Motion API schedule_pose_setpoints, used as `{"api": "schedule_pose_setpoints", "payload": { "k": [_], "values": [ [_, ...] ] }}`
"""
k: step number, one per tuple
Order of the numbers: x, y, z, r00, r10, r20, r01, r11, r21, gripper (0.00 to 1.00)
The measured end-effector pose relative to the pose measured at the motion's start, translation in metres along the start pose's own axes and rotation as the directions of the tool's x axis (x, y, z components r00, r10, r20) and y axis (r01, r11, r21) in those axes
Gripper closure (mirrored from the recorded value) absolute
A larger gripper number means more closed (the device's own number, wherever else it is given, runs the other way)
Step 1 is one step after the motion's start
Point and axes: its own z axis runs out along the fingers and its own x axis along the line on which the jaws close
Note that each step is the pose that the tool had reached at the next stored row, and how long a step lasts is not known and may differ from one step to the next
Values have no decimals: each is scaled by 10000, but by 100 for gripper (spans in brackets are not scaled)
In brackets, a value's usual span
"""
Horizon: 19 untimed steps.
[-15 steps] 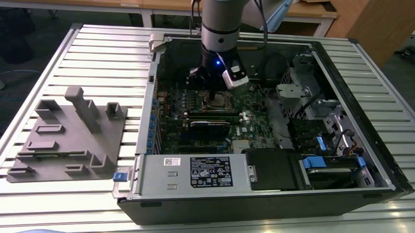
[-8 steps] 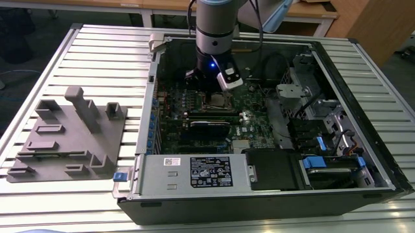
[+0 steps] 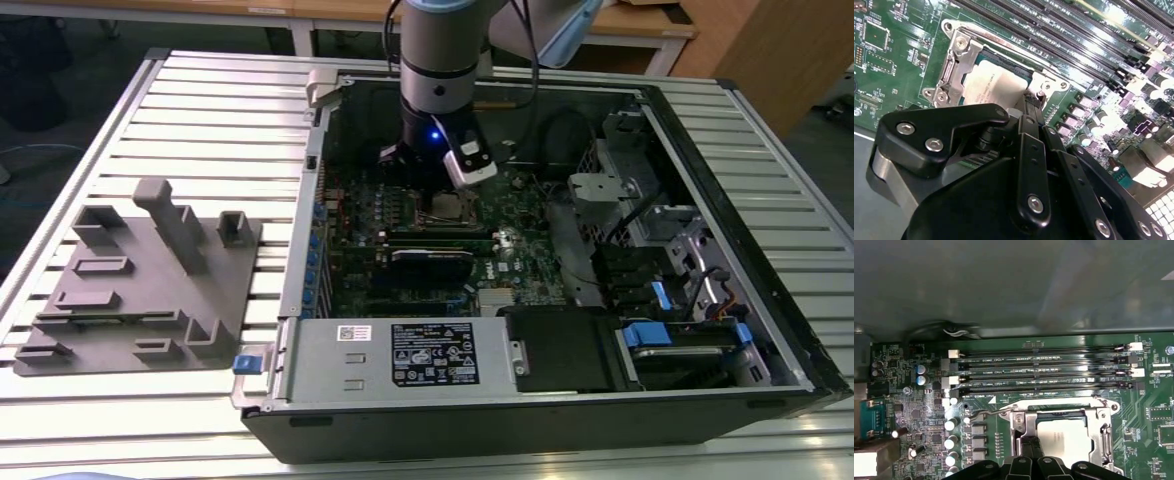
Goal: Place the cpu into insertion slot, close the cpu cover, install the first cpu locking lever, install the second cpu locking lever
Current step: 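Close the cpu cover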
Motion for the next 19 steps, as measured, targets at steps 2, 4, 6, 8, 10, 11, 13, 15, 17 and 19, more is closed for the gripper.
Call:
{"api": "schedule_pose_setpoints", "payload": {
  "k": [2,4,6,8,10,11,13,15,17,19],
  "values": [
    [18,-1,1,10000,-1,7,1,10000,1,89],
    [32,-2,5,10000,-1,13,1,10000,1,89],
    [40,-5,18,10000,-2,17,2,10000,13,89],
    [47,-7,30,10000,-2,25,2,10000,14,89],
    [46,-6,35,10000,-3,31,3,10000,4,89],
    [47,-6,35,10000,-3,32,3,10000,3,89],
    [47,-5,35,10000,-2,32,2,10000,4,89],
    [47,-5,33,10000,-1,33,1,10000,2,89],
    [45,-2,20,10000,-1,42,2,10000,-13,89],
    [43,0,-5,10000,-2,43,2,10000,-14,89]
  ]
}}
